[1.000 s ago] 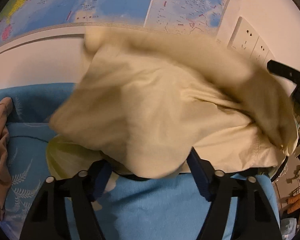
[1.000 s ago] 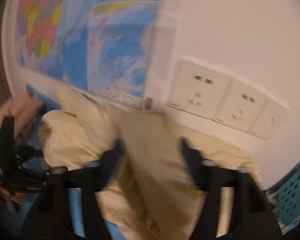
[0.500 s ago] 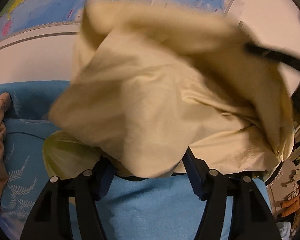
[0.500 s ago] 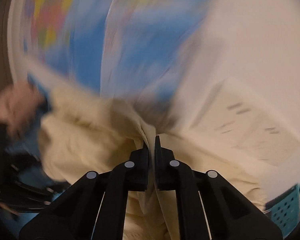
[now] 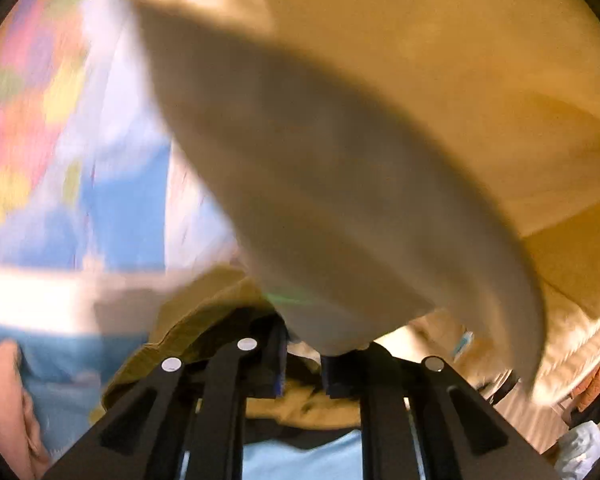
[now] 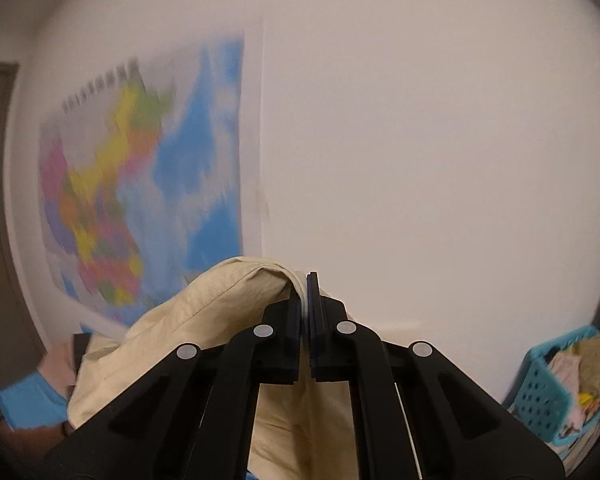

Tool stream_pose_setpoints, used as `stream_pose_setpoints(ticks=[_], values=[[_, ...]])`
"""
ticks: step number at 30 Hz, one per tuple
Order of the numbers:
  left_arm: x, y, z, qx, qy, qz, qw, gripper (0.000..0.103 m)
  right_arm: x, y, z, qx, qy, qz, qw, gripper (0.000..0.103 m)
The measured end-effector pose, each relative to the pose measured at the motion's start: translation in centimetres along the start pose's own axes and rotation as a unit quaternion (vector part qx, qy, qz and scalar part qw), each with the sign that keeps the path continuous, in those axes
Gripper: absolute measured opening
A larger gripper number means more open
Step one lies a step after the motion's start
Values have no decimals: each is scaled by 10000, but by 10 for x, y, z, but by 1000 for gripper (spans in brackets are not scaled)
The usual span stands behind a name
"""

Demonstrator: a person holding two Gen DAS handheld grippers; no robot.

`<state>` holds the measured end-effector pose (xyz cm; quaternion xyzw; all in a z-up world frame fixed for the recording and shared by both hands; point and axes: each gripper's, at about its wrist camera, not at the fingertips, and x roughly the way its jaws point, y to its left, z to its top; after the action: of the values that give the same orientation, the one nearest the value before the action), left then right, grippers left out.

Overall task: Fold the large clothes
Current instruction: 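Lift the cream shirt off the pile with both grippers and shake it out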

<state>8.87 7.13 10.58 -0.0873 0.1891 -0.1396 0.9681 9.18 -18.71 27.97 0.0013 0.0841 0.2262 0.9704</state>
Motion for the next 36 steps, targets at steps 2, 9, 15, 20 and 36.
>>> stream_pose_setpoints(ticks=[2, 9, 15, 20, 36], values=[[-26, -14, 24, 198, -349, -159, 9991, 9, -42, 0, 28, 49, -409, -4, 9991, 3], [-139, -50, 80, 782, -1739, -280, 9812, 8, -148, -1, 70, 88, -1275, -31, 9918, 3], [-170, -20, 73, 724, -1421, 50, 9872, 8, -138, 3, 41, 527, -781, 407, 9947, 2], [-229, 4, 49, 800, -1453, 333, 9856, 8, -151, 41, 7, 582, -434, 1114, 9911, 2], [-424, -24, 76, 1602, -1542, 1794, 9583, 9, -195, 102, 19, 857, -496, 2620, 9600, 2]])
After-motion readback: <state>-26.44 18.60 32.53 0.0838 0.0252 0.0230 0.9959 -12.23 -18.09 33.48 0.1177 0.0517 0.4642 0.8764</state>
